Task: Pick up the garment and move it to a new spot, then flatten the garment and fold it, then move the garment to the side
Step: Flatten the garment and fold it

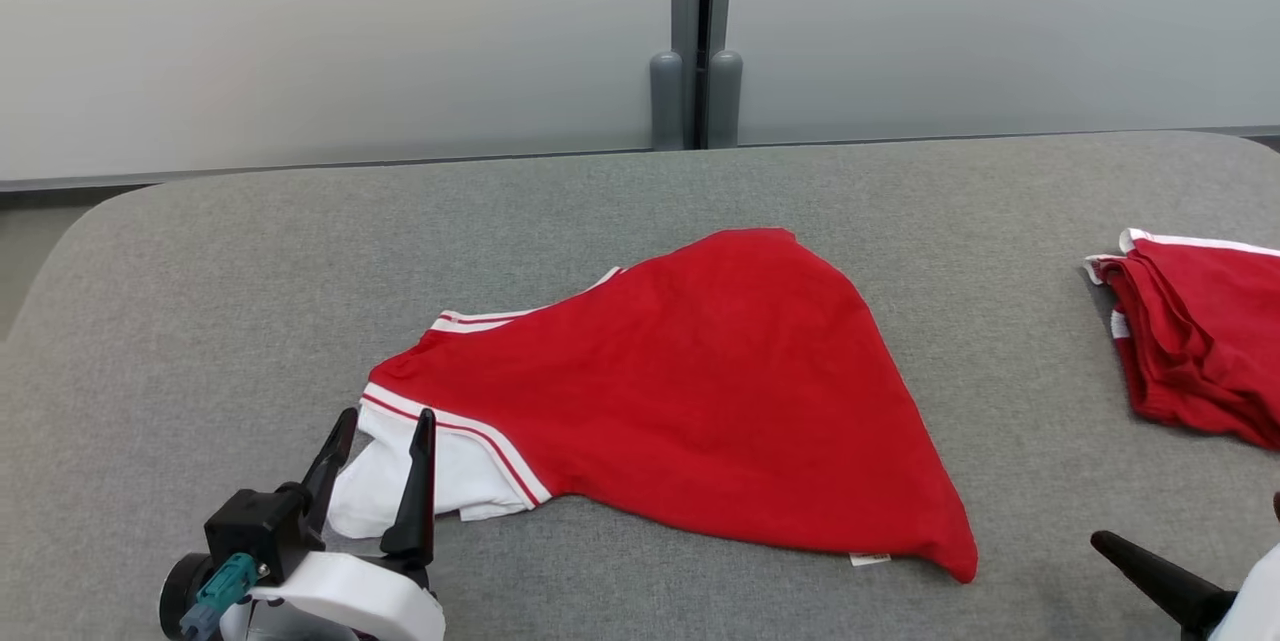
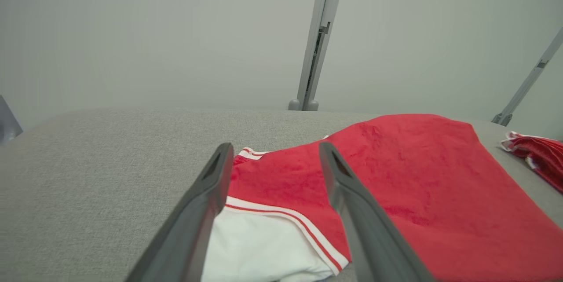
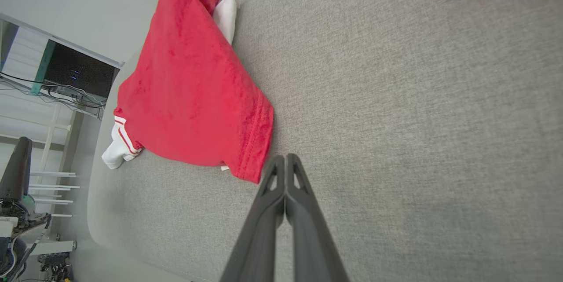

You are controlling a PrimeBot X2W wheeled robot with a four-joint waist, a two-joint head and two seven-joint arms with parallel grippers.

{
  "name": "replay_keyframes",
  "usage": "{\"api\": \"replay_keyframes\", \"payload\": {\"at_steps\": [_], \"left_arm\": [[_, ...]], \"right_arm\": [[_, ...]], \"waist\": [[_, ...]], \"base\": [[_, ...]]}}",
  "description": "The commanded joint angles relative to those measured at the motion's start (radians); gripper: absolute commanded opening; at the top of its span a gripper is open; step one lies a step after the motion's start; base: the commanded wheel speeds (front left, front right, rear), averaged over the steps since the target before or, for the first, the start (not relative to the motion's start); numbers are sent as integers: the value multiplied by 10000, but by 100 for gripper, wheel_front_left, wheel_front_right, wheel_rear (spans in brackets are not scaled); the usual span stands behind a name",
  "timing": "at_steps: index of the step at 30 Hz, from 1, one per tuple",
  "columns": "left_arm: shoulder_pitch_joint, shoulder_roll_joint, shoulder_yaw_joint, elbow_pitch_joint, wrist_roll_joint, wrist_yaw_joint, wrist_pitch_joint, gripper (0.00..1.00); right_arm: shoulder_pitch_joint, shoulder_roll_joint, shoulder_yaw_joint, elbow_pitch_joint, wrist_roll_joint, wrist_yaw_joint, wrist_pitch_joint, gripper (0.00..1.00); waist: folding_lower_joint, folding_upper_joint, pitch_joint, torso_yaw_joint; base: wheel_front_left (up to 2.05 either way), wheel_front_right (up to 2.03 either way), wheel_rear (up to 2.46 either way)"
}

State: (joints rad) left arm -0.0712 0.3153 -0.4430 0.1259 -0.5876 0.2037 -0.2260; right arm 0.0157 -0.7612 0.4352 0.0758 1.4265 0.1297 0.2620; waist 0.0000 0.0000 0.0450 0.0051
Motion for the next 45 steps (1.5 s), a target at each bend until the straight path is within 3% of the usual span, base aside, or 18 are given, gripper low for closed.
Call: {"api": "replay_keyframes", "payload": {"at_steps": [1, 2, 3, 4, 12, 24, 30, 31, 32, 33, 45], "left_arm": [[28, 74, 20, -10, -56, 42, -15, 100], [23, 72, 10, -5, -45, 33, -16, 100], [-5, 54, -21, 21, -57, 13, -5, 100], [-21, 48, -26, 31, -63, 14, -6, 100], [-123, 19, -98, 83, -113, 12, 21, 100], [-409, -72, -188, 137, -108, -59, -17, 100], [-537, -99, -197, 294, -136, -136, -44, 100], [-566, -98, -188, 311, -145, -148, -56, 100], [-577, -97, -178, 340, -150, -157, -60, 100], [-576, -98, -171, 365, -164, -162, -70, 100], [-669, -156, -264, 424, -145, -210, -131, 100]], "right_arm": [[84, 77, -56, -42, -77, 20, -122, 0], [59, 193, -106, -69, -191, 20, -213, 0], [-72, 428, -128, 6, -500, 20, -382, 44], [-200, 593, -119, 27, -673, 21, -461, 100], [-1192, 1992, 158, 845, -2534, 20, -1336, 100], [-3272, 3306, 826, 3679, -4673, 20, -628, 100], [-3875, 3685, 1091, 4727, -4847, 20, -370, 100], [-3940, 3731, 1155, 4816, -4804, 20, -337, 51], [-4003, 3759, 1191, 4874, -4746, 20, -356, 20], [-4029, 3780, 1230, 4921, -4650, 20, -350, 0], [-5146, 3129, 1341, 4602, -4033, 20, -766, 0]], "waist": [[0, 0, 15, 64], [0, 0, 18, 104], [0, 0, 10, 204], [0, 0, 6, 245], [0, 0, -60, 541], [0, 0, 366, 937], [0, 0, 486, 1212], [0, 0, 489, 1269], [0, 0, 475, 1323], [0, 0, 464, 1372], [0, 0, 577, 1944]], "base": [[0, 0, 0], [0, 0, 0], [0, 0, 0], [0, 0, 0], [0, 0, 0], [0, 0, 0], [0, 0, 0], [0, 0, 0], [0, 0, 0], [0, 0, 0], [0, 0, 0]]}}
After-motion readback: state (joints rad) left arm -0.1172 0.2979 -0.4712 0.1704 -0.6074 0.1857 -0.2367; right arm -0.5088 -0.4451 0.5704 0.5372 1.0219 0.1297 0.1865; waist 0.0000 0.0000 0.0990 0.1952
